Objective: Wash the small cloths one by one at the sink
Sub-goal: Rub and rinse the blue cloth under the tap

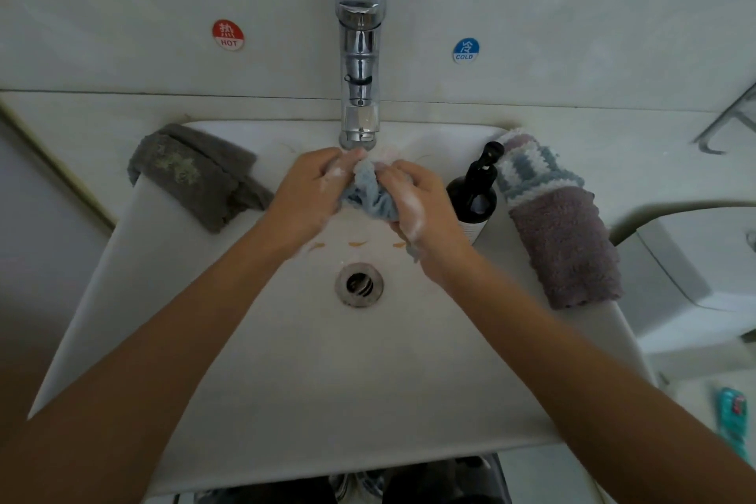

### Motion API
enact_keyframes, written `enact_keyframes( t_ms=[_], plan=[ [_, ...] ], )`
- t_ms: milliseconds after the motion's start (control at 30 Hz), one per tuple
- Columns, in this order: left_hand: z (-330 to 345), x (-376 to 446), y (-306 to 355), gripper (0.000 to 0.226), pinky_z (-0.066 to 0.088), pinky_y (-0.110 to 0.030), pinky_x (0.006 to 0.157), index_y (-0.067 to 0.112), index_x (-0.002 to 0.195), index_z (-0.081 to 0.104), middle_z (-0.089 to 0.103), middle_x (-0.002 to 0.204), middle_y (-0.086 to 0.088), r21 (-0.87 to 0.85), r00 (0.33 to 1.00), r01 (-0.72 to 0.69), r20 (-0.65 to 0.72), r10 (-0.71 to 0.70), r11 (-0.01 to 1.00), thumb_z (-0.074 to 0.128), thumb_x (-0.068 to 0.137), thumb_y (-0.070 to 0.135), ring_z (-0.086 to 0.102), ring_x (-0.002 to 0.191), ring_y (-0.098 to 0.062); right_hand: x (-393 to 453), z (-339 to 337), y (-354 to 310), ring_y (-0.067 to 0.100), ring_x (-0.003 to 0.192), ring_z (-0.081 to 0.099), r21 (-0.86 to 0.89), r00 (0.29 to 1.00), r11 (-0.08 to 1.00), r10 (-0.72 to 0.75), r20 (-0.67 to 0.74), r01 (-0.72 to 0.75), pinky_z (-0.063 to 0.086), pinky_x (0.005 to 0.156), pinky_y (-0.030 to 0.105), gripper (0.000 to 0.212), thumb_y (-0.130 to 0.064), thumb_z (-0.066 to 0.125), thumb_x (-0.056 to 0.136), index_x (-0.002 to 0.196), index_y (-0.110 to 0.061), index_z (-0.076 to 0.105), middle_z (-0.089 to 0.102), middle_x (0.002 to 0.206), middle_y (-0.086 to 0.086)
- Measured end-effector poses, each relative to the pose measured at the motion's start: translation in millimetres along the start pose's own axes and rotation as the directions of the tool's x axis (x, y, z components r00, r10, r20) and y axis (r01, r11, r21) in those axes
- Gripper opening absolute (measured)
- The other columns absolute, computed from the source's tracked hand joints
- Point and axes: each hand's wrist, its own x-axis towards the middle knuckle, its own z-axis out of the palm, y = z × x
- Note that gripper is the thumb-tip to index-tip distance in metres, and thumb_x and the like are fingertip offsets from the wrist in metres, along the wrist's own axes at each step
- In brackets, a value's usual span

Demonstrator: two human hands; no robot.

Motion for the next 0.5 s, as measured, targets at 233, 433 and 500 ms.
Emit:
enact_keyframes(
  t_ms=[233, 433, 500],
  plan=[
    [-23, -2, 4, 0.062, 0.047, -0.032, 0.061, -0.004, 0.091, 0.063, 0.058, 0.073, -0.02, 0.068, 0.975, 0.01, 0.222, -0.025, 0.998, 0.053, 0.086, 0.057, 0.056, 0.068, -0.02, -1, -10, -3, 0.0, 0.039, 0.035, -0.036, 0.998, 0.999, -0.027, 0.054, 0.029, 0.029, 0.04, 0.014, 0.032, -0.015, 0.056, 0.099, 0.07, -0.015, 0.041, 0.039, 0.054, -0.005],
    [-14, -6, 14, 0.045, 0.051, -0.025, 0.061, 0.019, 0.097, 0.056, 0.066, 0.08, 0.003, -0.004, 0.947, 0.201, 0.258, -0.193, 0.98, 0.053, 0.073, 0.057, 0.064, 0.069, -0.008, -1, -16, -1, 0.011, 0.059, 0.05, 0.062, 0.992, 0.998, -0.026, 0.125, 0.019, 0.042, 0.051, 0.019, 0.021, -0.003, 0.056, 0.096, 0.083, -0.011, 0.043, 0.048, 0.071, 0.006],
    [-13, -6, 15, 0.039, 0.05, -0.023, 0.06, 0.017, 0.091, 0.061, 0.068, 0.068, 0.008, -0.001, 0.939, 0.227, 0.265, -0.218, 0.974, 0.055, 0.078, 0.053, 0.063, 0.063, -0.005, -1, -18, -4, 0.007, 0.056, 0.054, 0.117, 0.988, 0.993, -0.045, 0.149, 0.028, 0.044, 0.051, 0.018, 0.022, 0.005, 0.054, 0.094, 0.083, -0.009, 0.043, 0.05, 0.071, 0.006]
  ],
)
